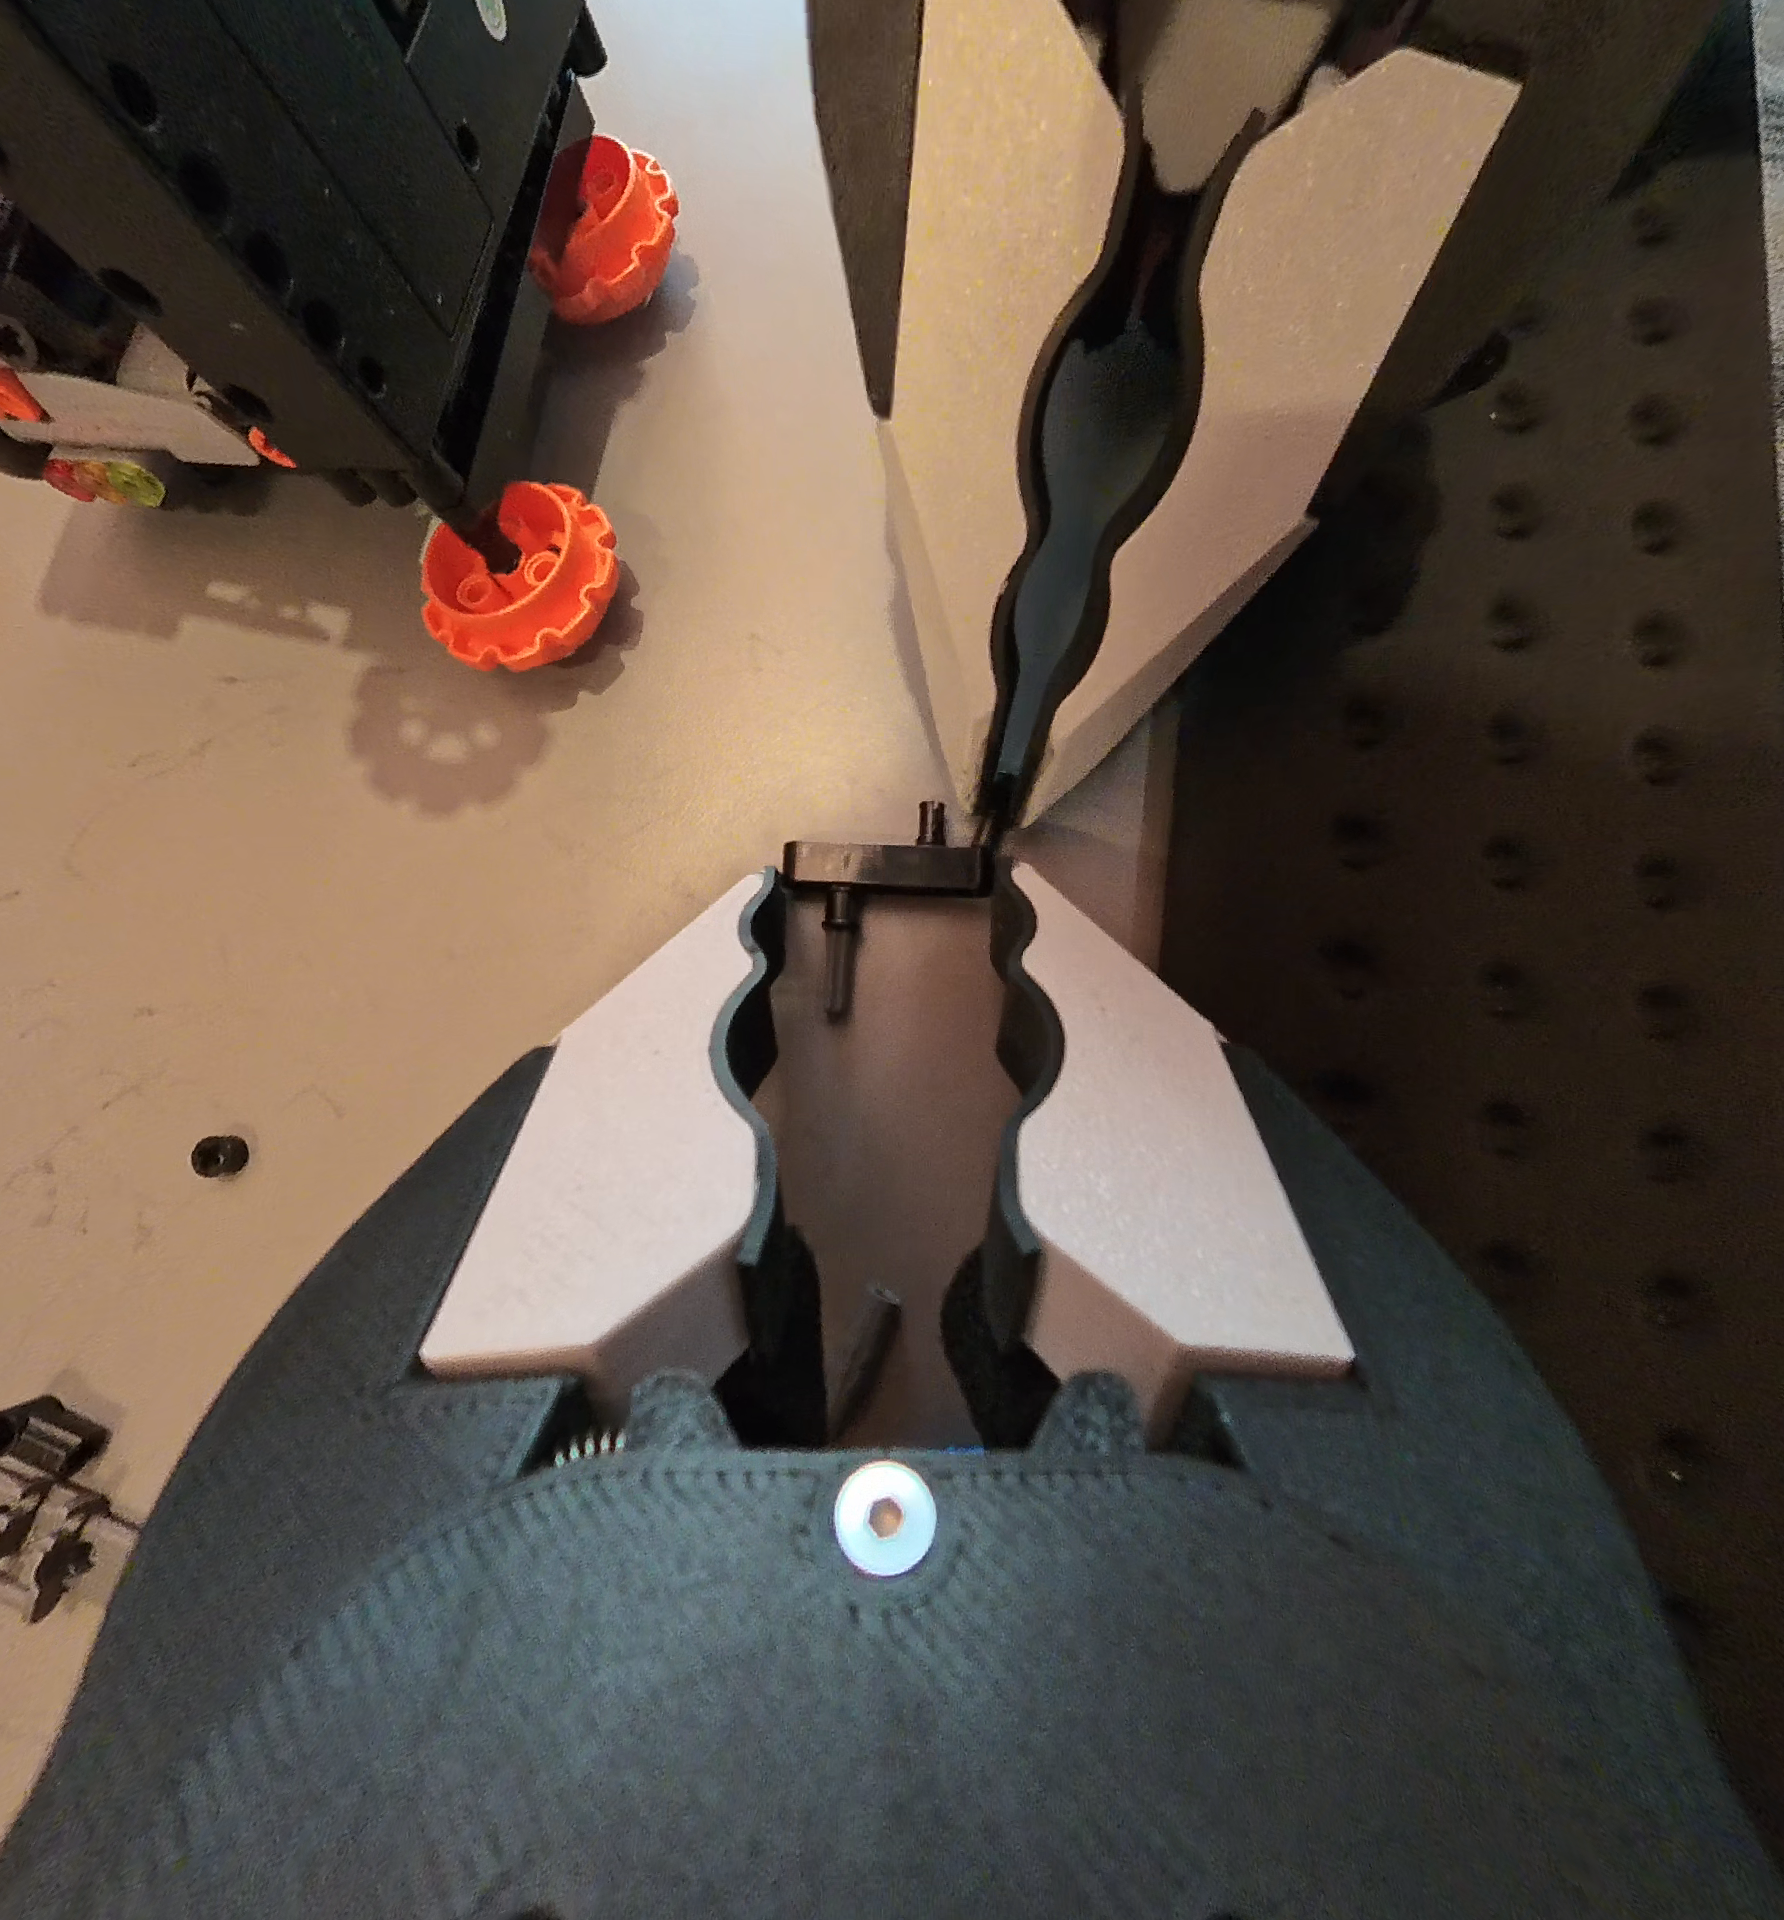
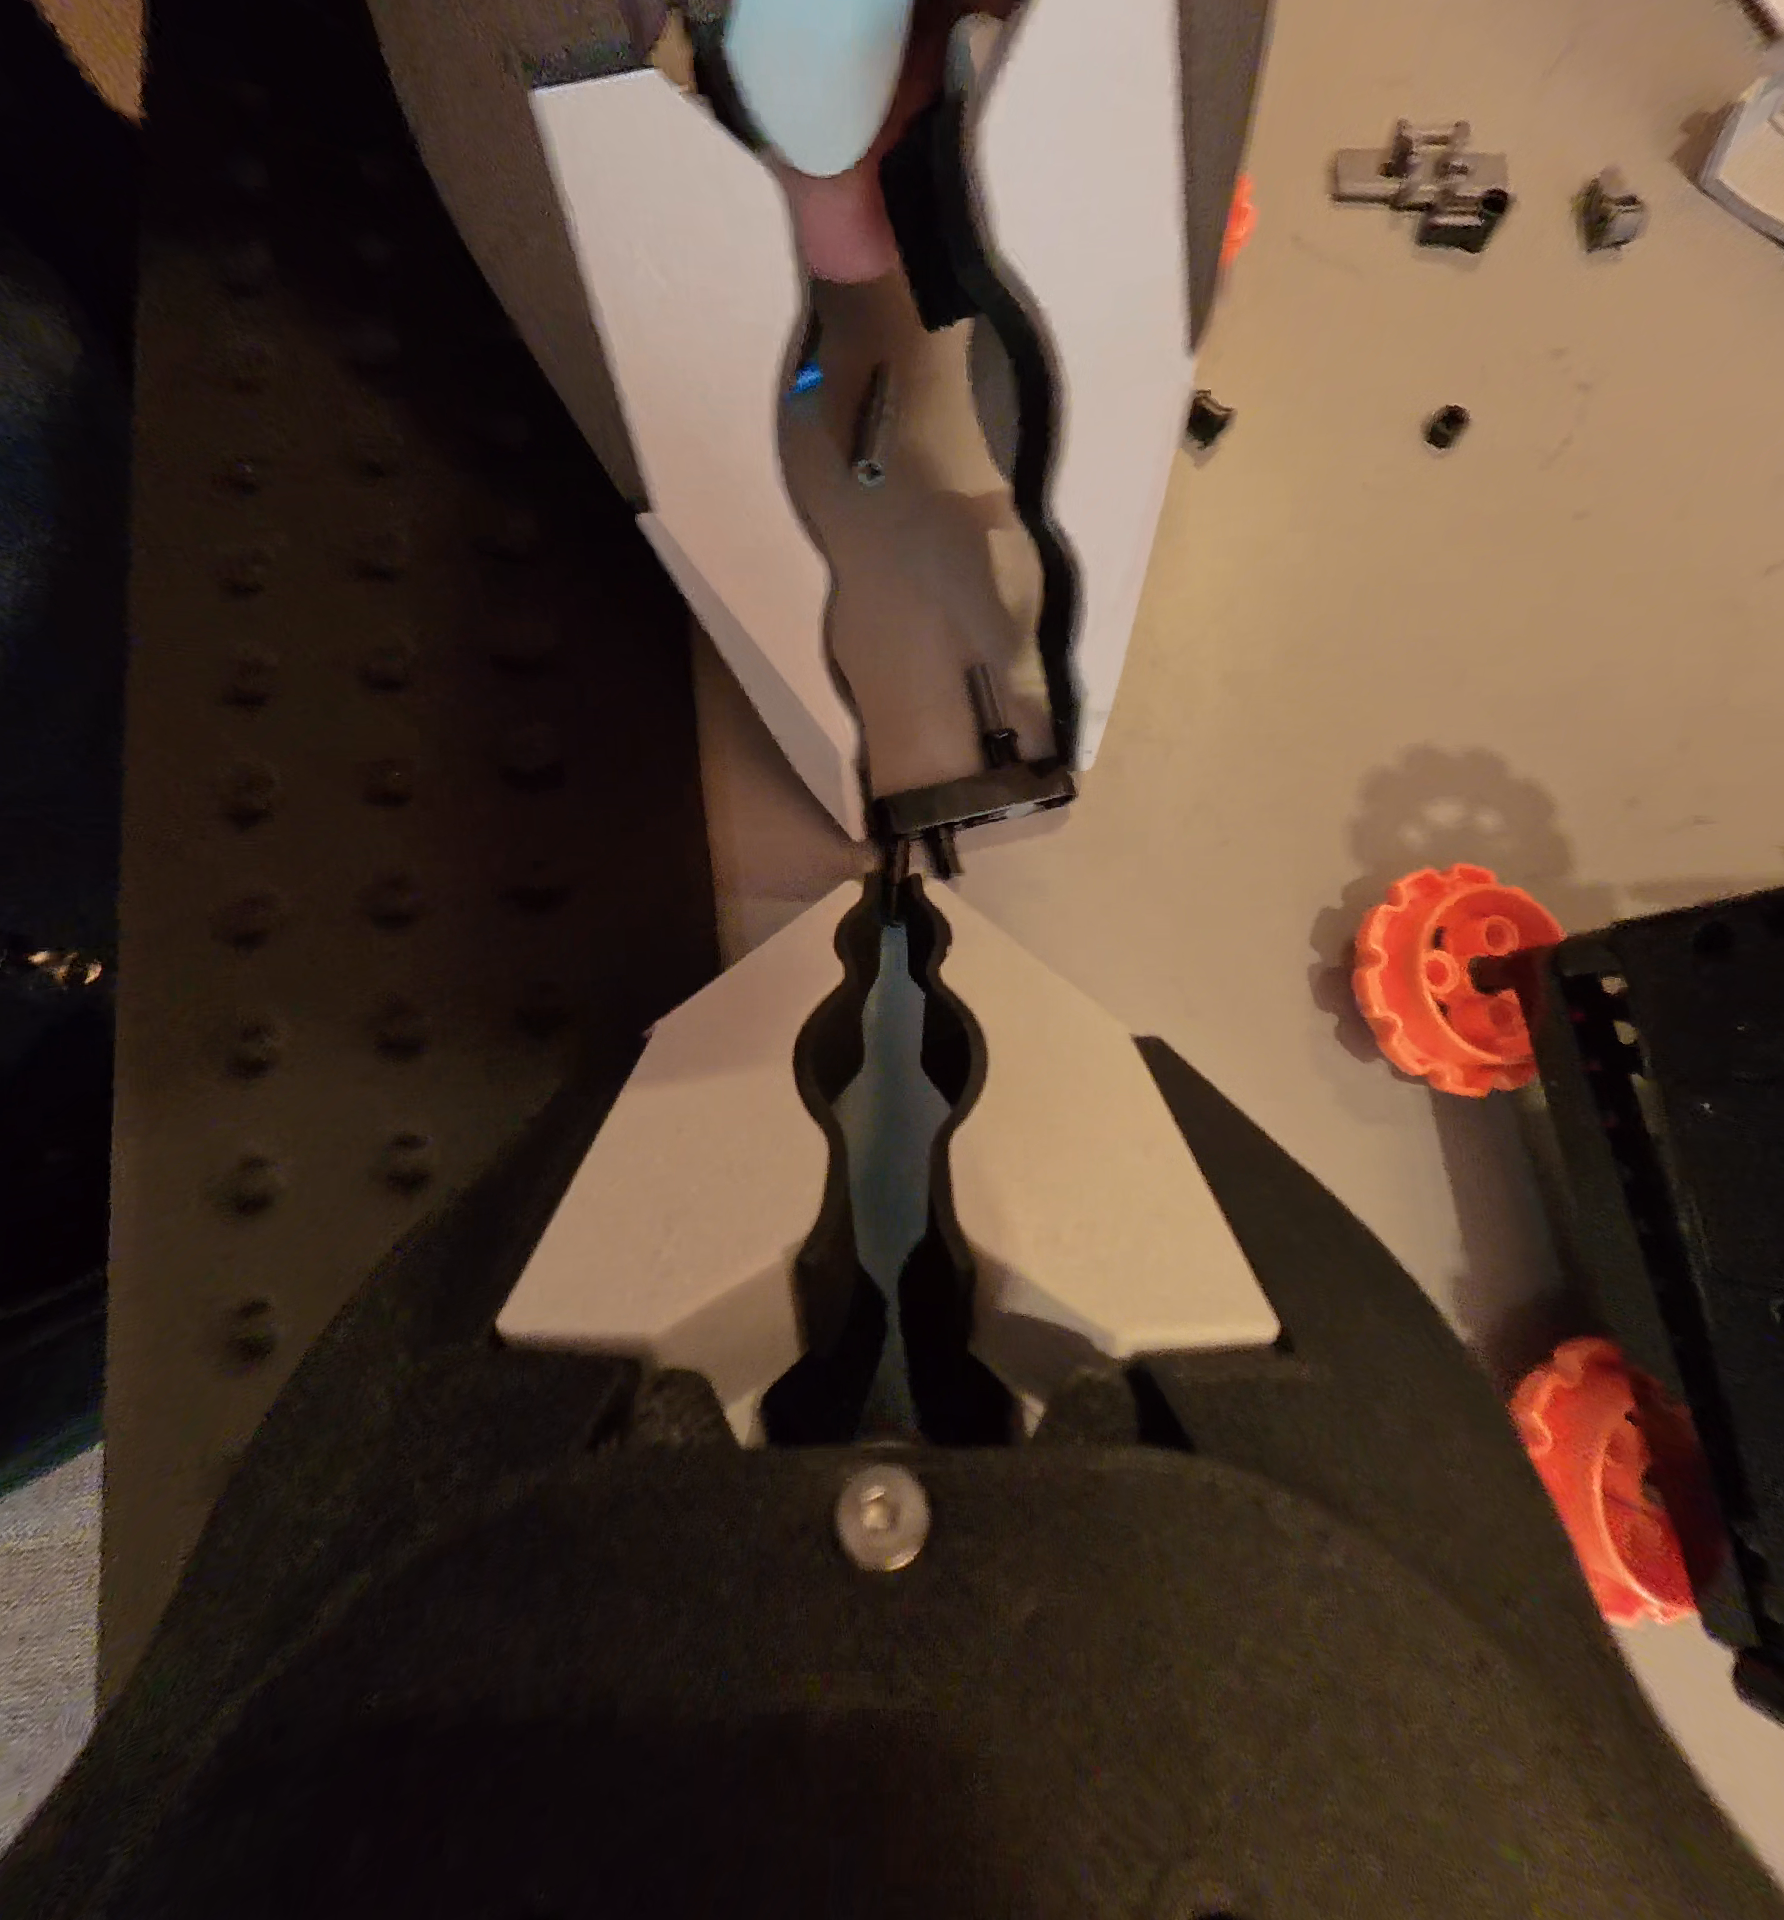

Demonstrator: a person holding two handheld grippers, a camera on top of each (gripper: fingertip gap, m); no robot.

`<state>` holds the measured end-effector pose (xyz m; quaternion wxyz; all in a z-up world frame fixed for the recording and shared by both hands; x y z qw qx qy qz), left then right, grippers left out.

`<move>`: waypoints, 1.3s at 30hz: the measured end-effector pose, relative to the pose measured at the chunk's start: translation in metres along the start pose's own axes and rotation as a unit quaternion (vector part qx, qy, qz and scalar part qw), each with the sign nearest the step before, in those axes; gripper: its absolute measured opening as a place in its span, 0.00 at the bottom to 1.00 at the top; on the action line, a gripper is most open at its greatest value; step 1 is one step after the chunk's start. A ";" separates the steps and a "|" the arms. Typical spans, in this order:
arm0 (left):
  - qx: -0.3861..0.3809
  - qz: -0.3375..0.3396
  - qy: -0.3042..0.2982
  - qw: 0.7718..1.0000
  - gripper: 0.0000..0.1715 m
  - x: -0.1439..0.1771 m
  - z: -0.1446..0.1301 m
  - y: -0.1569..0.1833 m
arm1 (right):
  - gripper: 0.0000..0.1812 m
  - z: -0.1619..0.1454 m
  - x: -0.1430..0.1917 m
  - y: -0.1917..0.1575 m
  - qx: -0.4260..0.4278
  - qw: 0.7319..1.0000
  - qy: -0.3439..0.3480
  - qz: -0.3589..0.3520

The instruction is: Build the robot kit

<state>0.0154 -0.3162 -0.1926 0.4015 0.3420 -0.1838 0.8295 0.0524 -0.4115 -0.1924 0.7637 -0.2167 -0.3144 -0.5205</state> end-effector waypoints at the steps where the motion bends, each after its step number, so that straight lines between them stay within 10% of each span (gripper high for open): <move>1: -0.001 0.000 0.001 1.000 0.23 0.000 0.000 0.000 | 0.01 0.000 0.000 0.001 -0.006 1.000 0.002 -0.007; 19: -0.035 -0.018 0.013 0.999 0.22 -0.002 0.001 -0.002 | 0.00 0.006 -0.003 0.002 0.102 0.994 -0.010 0.033; 39: -0.032 -0.023 0.025 0.999 0.23 -0.007 0.003 -0.004 | 0.00 -0.007 0.007 0.007 0.022 1.000 0.005 0.012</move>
Point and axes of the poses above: each gripper's, where its closed fingertips meet, x back along the fingers, z out of its top, y = z × x across the jaws, the point moved 7 cm from there along x, back along the fingers, and after that the axes turned 1 degree about y, right-handed, at the moved point
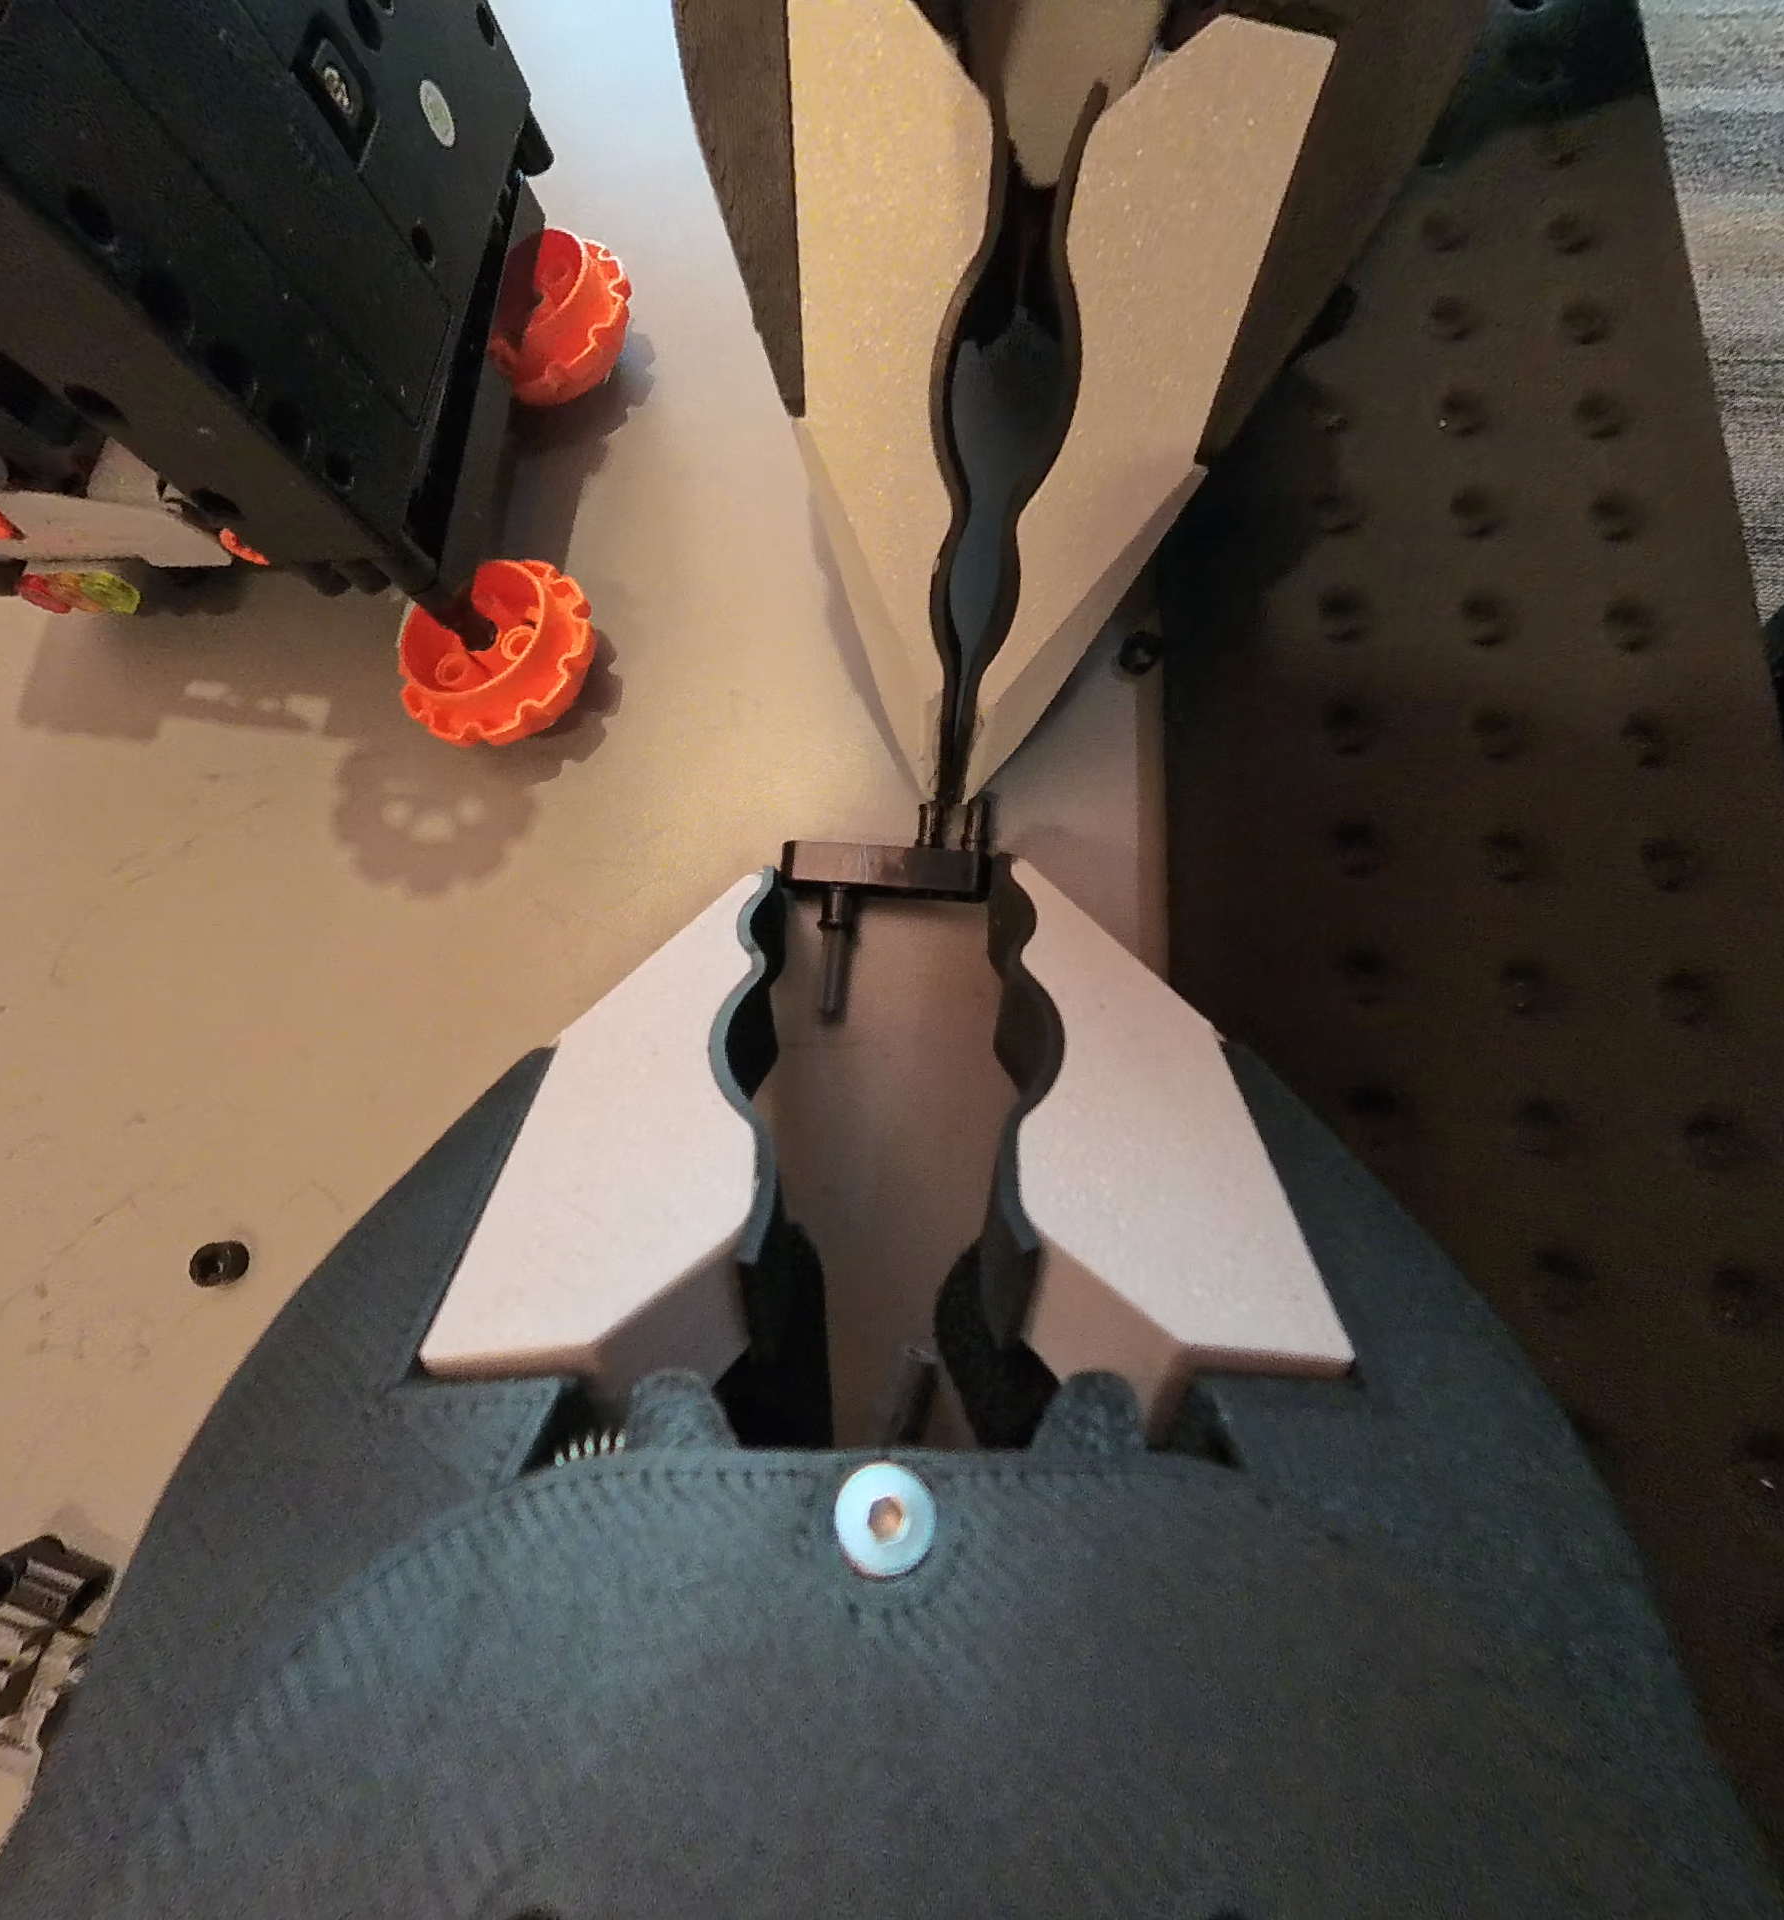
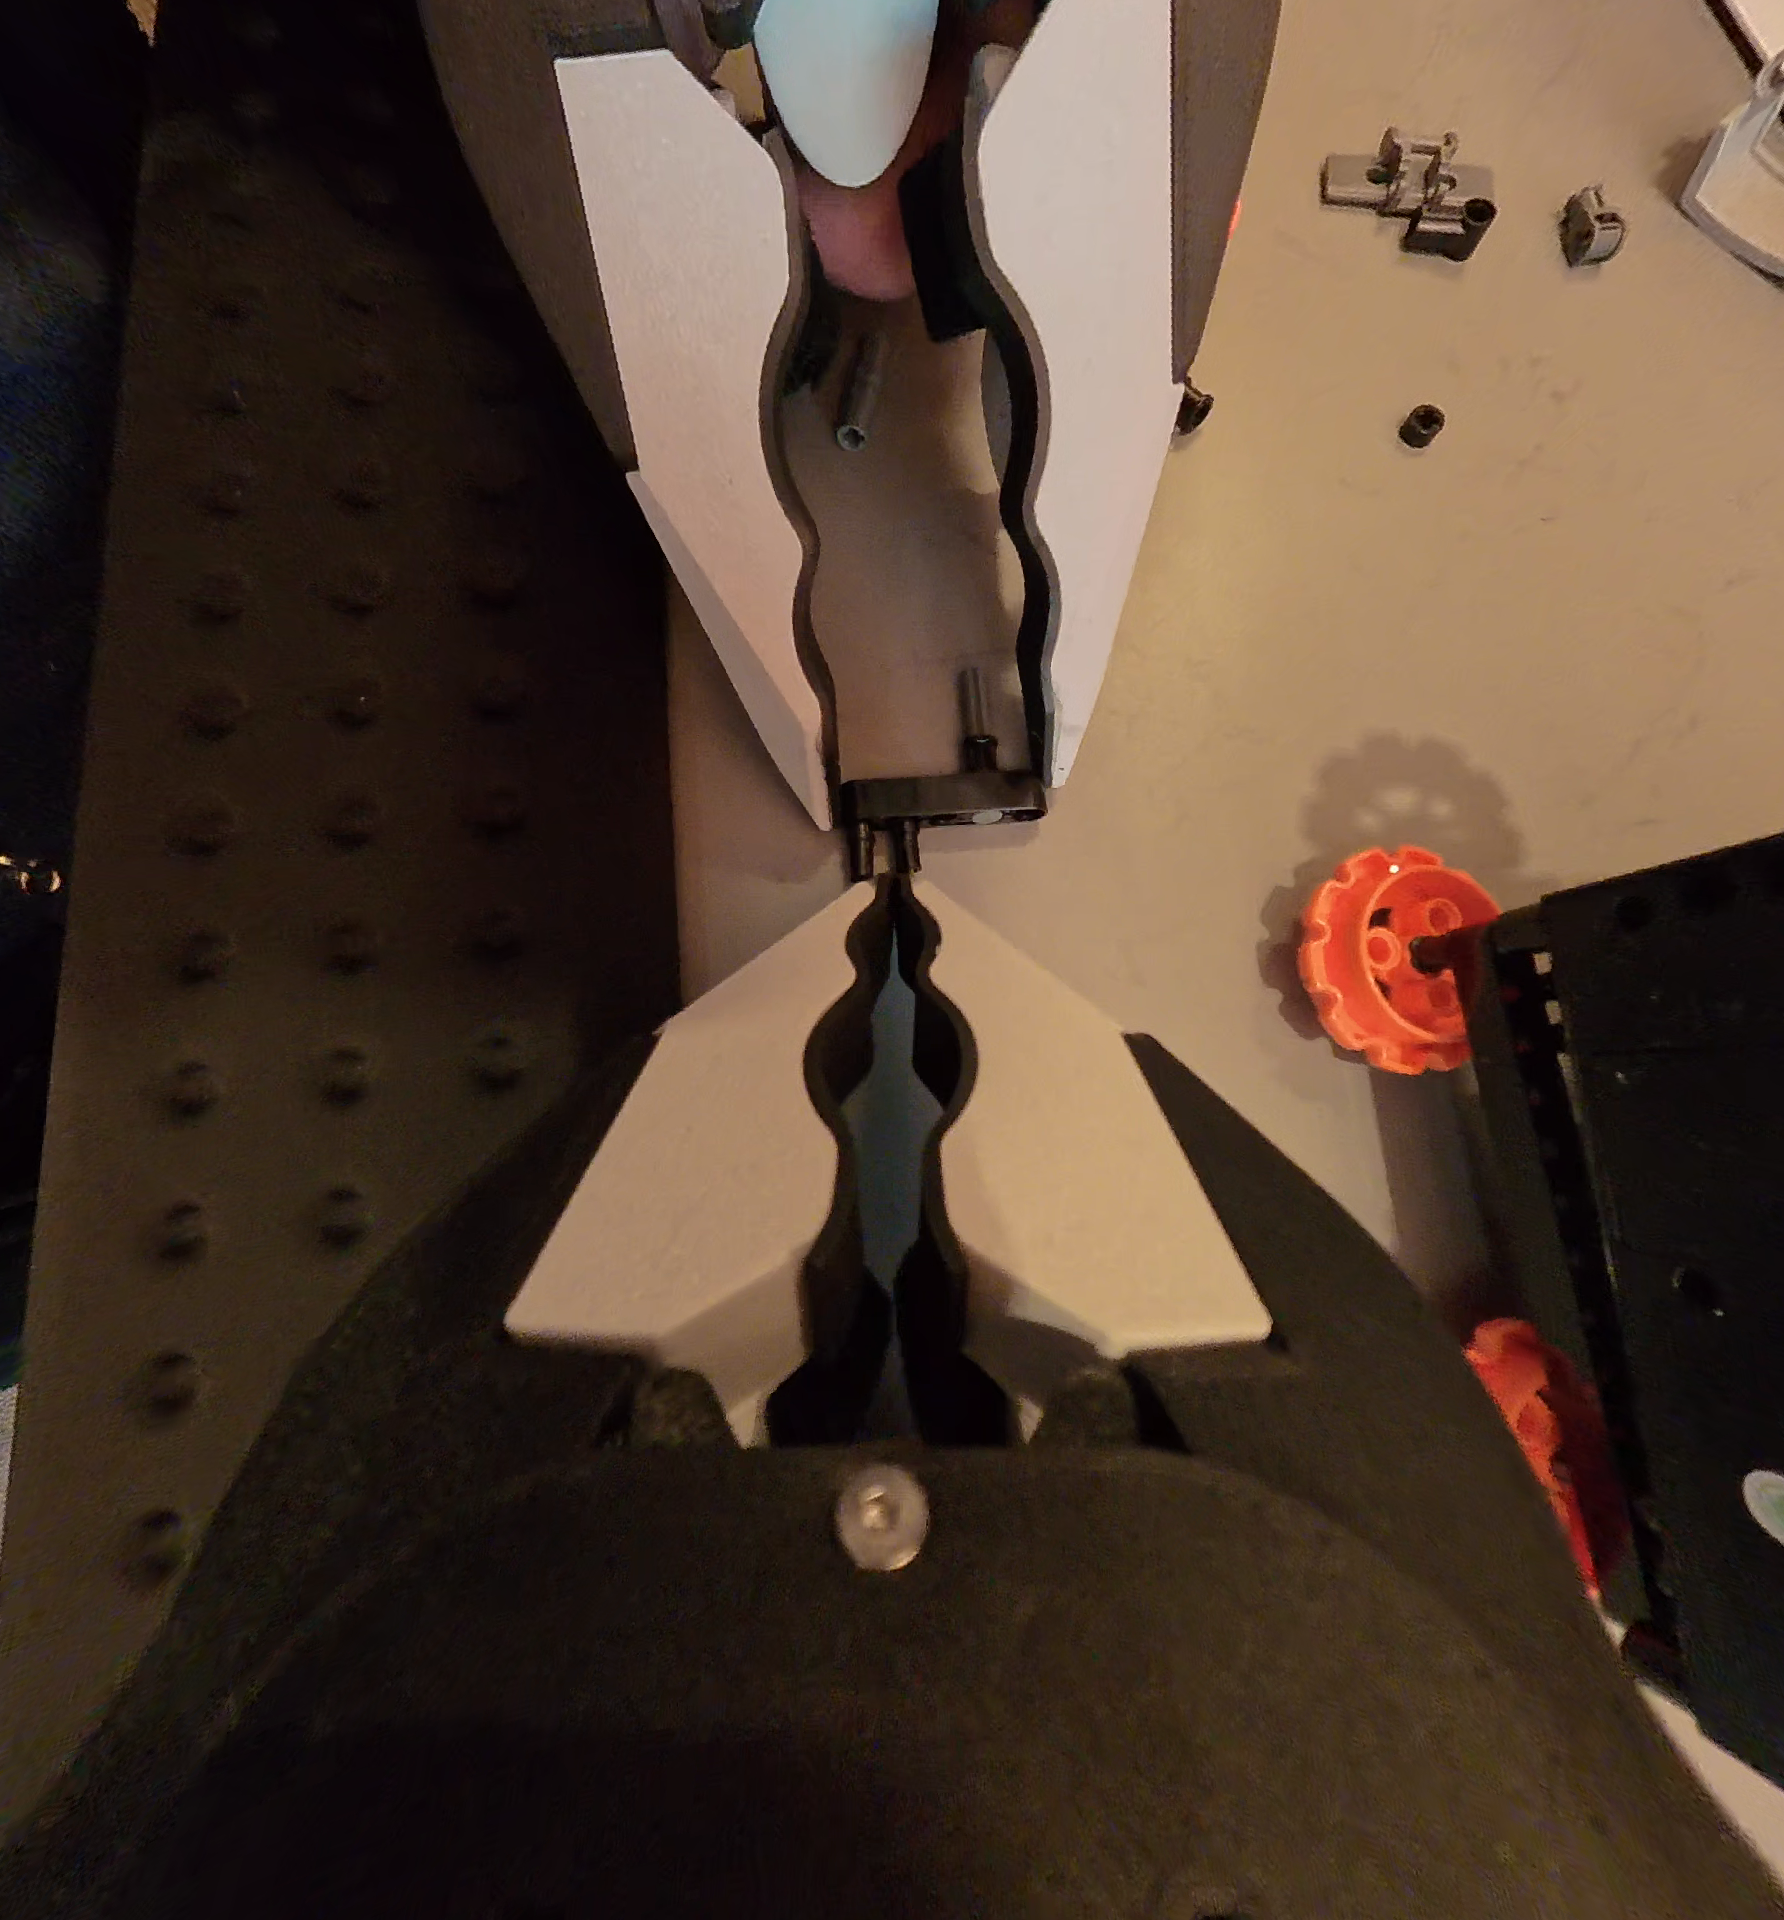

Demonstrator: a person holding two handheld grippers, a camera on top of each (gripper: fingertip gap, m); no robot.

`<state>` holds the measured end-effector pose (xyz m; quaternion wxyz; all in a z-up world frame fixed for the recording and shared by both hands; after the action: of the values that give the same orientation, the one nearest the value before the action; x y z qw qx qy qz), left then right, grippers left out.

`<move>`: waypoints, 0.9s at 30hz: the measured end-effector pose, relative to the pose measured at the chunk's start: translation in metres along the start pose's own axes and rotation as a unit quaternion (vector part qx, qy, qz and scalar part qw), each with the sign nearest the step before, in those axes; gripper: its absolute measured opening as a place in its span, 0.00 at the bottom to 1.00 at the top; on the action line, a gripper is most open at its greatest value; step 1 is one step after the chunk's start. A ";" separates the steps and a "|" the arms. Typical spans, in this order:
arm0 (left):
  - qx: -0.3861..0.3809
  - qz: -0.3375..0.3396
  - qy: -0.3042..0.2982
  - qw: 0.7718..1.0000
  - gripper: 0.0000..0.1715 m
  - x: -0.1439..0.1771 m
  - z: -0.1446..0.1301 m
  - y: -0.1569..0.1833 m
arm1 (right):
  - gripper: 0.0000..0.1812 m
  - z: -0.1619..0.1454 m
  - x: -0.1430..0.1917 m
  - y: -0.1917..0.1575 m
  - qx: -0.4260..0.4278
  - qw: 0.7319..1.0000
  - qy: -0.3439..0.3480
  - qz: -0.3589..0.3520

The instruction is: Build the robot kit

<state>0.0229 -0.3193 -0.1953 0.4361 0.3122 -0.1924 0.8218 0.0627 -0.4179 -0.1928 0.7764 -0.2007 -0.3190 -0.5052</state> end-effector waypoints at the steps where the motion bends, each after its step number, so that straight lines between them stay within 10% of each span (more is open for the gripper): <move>1: 0.000 -0.001 0.002 1.000 0.23 0.000 0.000 0.000 | 0.00 0.000 0.000 0.000 0.004 1.000 -0.002 0.001; 12: -0.010 -0.008 0.010 1.000 0.23 -0.001 0.000 0.002 | 0.00 0.010 -0.010 0.001 0.018 1.000 -0.003 0.019; 17: -0.025 -0.016 0.013 0.999 0.05 -0.001 0.000 0.008 | 0.00 0.010 -0.008 0.004 0.000 1.000 -0.013 0.005; 27: 0.008 0.011 -0.010 1.000 0.24 0.032 -0.007 -0.003 | 0.06 0.015 0.003 0.007 -0.029 0.999 0.018 -0.022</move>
<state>0.0094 -0.2948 -0.1787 0.4224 0.3217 -0.1933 0.8251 0.0655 -0.4080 -0.1797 0.7646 -0.2071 -0.2951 -0.5343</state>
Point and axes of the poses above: each gripper's, where its closed fingertips meet, x back along the fingers, z out of its top, y = z × x across the jaws, the point moved 7 cm from there along x, back along the fingers, and after that the axes turned 1 degree about y, right-handed, at the moved point
